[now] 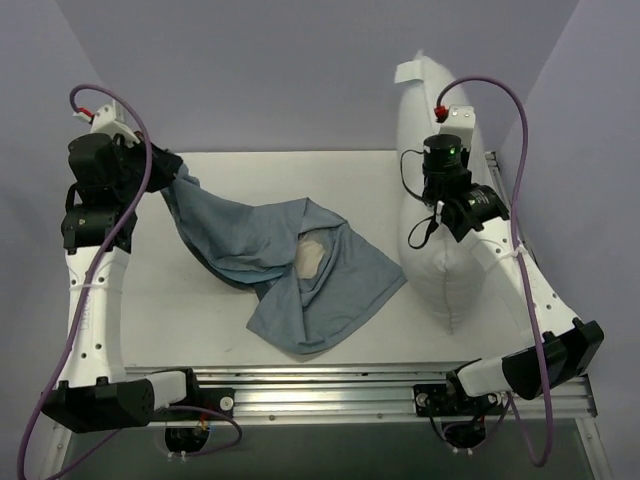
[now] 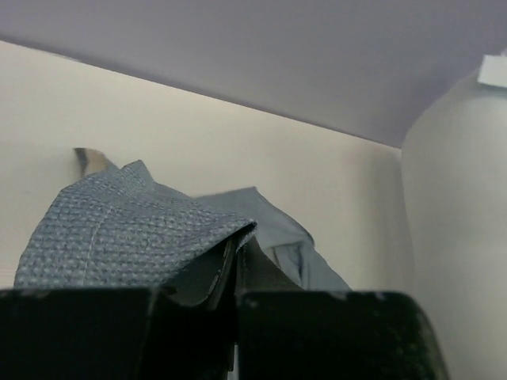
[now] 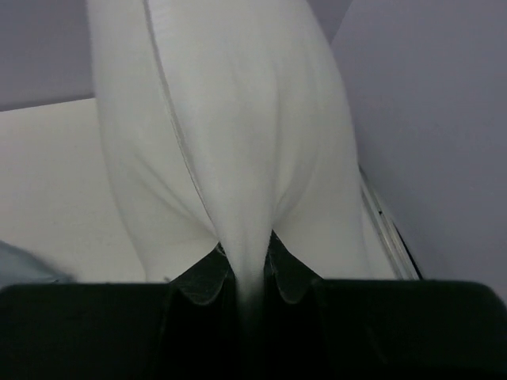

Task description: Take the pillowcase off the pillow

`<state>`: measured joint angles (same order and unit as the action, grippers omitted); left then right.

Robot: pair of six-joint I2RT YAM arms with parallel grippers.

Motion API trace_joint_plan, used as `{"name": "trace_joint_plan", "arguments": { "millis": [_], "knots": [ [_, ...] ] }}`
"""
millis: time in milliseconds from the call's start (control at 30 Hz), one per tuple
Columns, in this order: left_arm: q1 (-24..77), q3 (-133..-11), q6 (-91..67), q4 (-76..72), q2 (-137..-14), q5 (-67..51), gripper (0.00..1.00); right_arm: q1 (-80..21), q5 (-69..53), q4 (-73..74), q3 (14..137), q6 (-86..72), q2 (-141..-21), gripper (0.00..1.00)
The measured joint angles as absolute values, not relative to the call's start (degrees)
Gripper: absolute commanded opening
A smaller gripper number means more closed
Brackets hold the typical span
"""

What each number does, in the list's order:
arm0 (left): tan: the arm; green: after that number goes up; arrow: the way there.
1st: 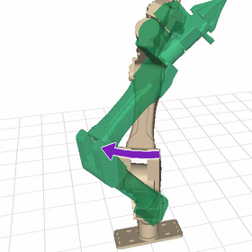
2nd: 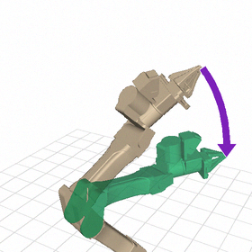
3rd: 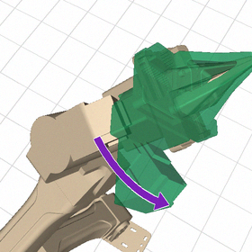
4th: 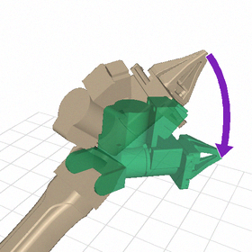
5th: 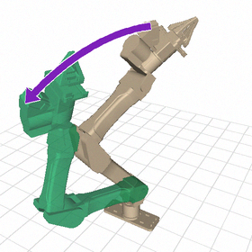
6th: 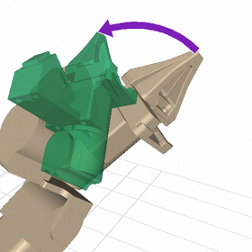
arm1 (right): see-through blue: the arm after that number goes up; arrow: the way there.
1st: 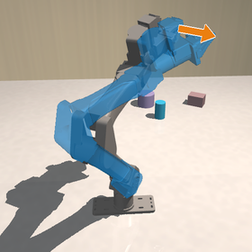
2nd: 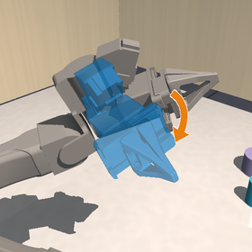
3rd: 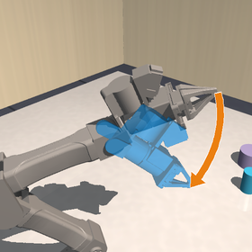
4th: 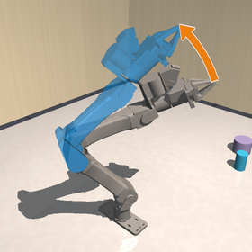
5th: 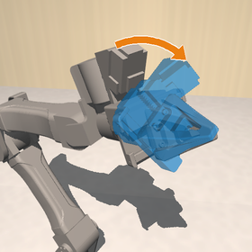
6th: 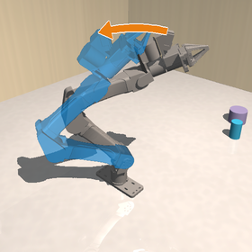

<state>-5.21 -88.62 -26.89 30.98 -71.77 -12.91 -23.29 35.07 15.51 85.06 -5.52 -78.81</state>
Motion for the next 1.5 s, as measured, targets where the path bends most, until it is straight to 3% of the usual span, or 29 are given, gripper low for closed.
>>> {"name": "trace_joint_plan", "arguments": {
  "millis": [167,300,467,600,633,933,1000,1033,1100,1133,1200,1300,1500],
  "knots": [
    [4.7,-81.1,-28.3,29.8,-64.4,-16.4,0.06,-21.7,36.6,12.3,83.1,-1.1,-78.8,0.0],
    [6.7,-69.1,-30.0,28.6,-58.6,-15.9,0.07,-21.7,34.0,8.6,76.4,-0.6,-78.1,0.0],
    [6.7,-55.3,-31.1,29.9,-55.9,-13.2,0.17,-21.9,27.1,2.3,62.7,-3.6,-78.7,0.0],
    [6.7,-49.6,-30.6,33.4,-54.0,-9.9,0.43,-23.2,23.3,-2.6,58.0,-7.7,-79.0,0.0],
    [6.7,-49.3,-30.5,34.0,-53.3,-9.0,0.56,-23.3,22.6,-2.9,57.6,-8.6,-79.0,0.0],
    [6.7,-50.6,-29.3,34.6,-50.6,-4.1,0.9,-23.3,16.5,-1.5,56.9,-12.9,-79.7,0.02],
    [6.6,-51.6,-29.3,35.1,-50.7,-3.1,0.96,-23.2,16.1,-0.8,57.0,-13.5,-79.7,0.09],
    [6.6,-52.1,-29.2,35.2,-50.7,-2.8,0.97,-23.2,15.9,-0.4,57.0,-13.8,-79.7,0.21],
    [6.5,-53.3,-29.2,35.5,-50.7,-2.8,0.97,-23.2,14.8,0.4,57.0,-14.5,-79.2,0.35],
    [6.5,-54.0,-29.1,35.6,-50.7,-3.0,0.98,-23.2,14.0,0.8,57.0,-14.9,-78.7,0.52],
    [6.5,-55.2,-29.1,36.0,-50.7,-3.5,0.96,-23.2,12.0,2.0,57.0,-15.7,-76.7,0.71],
    [6.5,-57.4,-28.7,37.5,-50.5,-4.3,0.94,-23.2,10.0,4.4,57.0,-16.2,-71.7,0.86],
    [6.5,-65.3,-26.6,42.7,-48.8,-2.9,0.94,-22.9,10.8,12.0,61.7,-16.6,-60.9,0.94]
  ]
}}
